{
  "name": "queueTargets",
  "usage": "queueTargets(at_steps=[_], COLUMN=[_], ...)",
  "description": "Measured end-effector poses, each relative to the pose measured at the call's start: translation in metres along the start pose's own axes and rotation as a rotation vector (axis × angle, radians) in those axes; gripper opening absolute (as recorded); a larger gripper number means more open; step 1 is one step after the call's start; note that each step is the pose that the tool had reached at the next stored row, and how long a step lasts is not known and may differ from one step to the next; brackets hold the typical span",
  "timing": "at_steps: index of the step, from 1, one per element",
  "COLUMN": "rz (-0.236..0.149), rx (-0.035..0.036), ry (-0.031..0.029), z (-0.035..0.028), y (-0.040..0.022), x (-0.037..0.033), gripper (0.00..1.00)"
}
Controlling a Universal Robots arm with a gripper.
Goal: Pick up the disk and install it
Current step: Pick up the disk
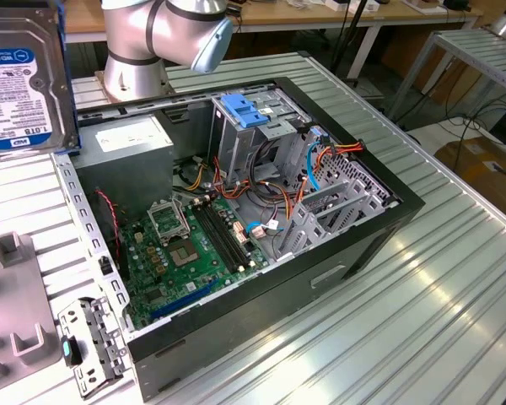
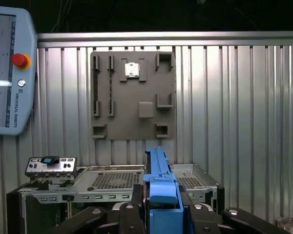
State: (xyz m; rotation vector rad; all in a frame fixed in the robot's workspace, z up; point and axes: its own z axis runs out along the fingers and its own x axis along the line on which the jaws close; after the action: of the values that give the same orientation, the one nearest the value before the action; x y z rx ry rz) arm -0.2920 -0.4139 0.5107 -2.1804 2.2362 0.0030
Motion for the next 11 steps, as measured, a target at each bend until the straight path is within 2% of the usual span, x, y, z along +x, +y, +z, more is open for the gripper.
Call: queueTargets(at_steps=[1, 9, 11], rz=[0.0, 0.0, 0.0], rx=[0.0002, 0.0, 0.0], ry=[0.0, 0.0001, 0.0], z=[0.0005, 0.0005, 0.0006], y=[-0.0163, -0.0176, -0.0202], x=[0.0013, 0.0013, 0.0013], gripper=[0.37, 0.37, 0.37])
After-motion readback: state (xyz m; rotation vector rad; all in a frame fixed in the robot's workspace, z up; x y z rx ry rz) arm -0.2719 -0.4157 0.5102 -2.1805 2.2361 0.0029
